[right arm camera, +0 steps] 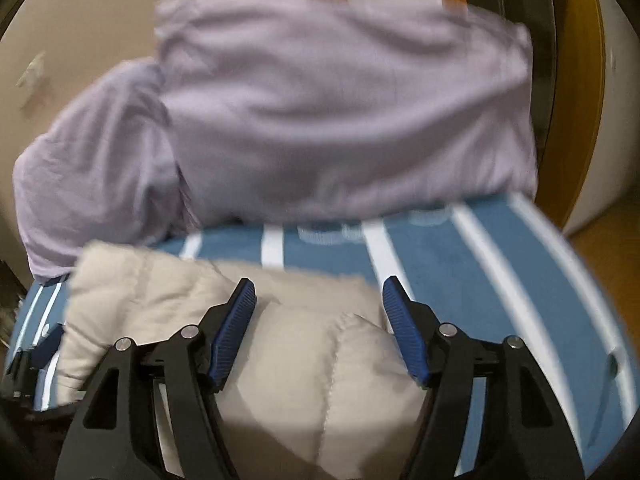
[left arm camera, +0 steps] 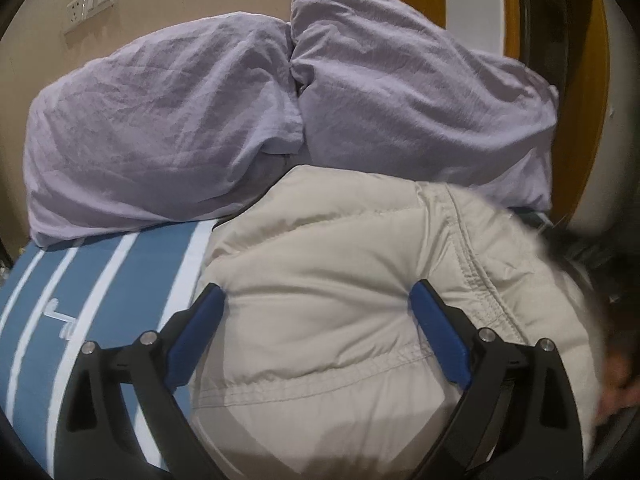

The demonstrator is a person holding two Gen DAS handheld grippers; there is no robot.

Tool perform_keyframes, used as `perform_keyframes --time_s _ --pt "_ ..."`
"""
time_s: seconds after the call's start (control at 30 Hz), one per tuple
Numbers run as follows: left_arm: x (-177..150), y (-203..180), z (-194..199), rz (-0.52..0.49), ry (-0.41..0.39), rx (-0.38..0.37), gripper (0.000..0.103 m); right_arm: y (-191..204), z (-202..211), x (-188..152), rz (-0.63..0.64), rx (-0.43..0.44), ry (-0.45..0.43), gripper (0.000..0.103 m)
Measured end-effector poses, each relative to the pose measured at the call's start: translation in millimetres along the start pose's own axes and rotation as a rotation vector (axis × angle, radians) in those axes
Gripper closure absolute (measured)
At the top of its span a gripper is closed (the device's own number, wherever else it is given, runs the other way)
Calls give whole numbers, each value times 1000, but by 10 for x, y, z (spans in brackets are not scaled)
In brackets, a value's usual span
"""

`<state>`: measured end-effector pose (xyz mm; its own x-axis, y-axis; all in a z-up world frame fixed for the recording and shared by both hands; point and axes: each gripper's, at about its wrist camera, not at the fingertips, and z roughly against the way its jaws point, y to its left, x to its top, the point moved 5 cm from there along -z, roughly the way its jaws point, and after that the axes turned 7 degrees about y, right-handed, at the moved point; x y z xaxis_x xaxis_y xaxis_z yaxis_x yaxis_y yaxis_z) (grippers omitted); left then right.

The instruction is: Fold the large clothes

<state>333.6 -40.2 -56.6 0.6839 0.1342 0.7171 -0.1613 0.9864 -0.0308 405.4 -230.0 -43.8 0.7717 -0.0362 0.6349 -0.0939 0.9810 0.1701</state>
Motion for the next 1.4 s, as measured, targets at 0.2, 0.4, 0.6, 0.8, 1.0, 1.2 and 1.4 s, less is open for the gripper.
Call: perform_keyframes --time_s 0.2,0.4,0.6,0.8,1.0,1.2,1.4 --pt "2 -65 -23 -10 -5 -11 6 -100 -225 -110 -26 -21 35 36" --pt "-11 -89 -35 -14 -8 -11 5 -85 -356 -168 -12 -60 74 35" --pt "-23 -96 -44 -21 -9 -1 2 -59 -439 -197 9 -95 100 34" --pt "-30 -103 -49 -26 -9 9 2 -36 -484 -202 21 -114 113 33" --pt "-31 -101 -50 -26 -9 13 2 -42 -516 -197 16 -107 122 32" --pt "-30 -100 -46 -26 -10 12 2 -42 -533 -202 5 -100 124 31" --pt "-33 -101 -45 -27 -10 12 2 -47 -543 -202 -3 -94 125 30"
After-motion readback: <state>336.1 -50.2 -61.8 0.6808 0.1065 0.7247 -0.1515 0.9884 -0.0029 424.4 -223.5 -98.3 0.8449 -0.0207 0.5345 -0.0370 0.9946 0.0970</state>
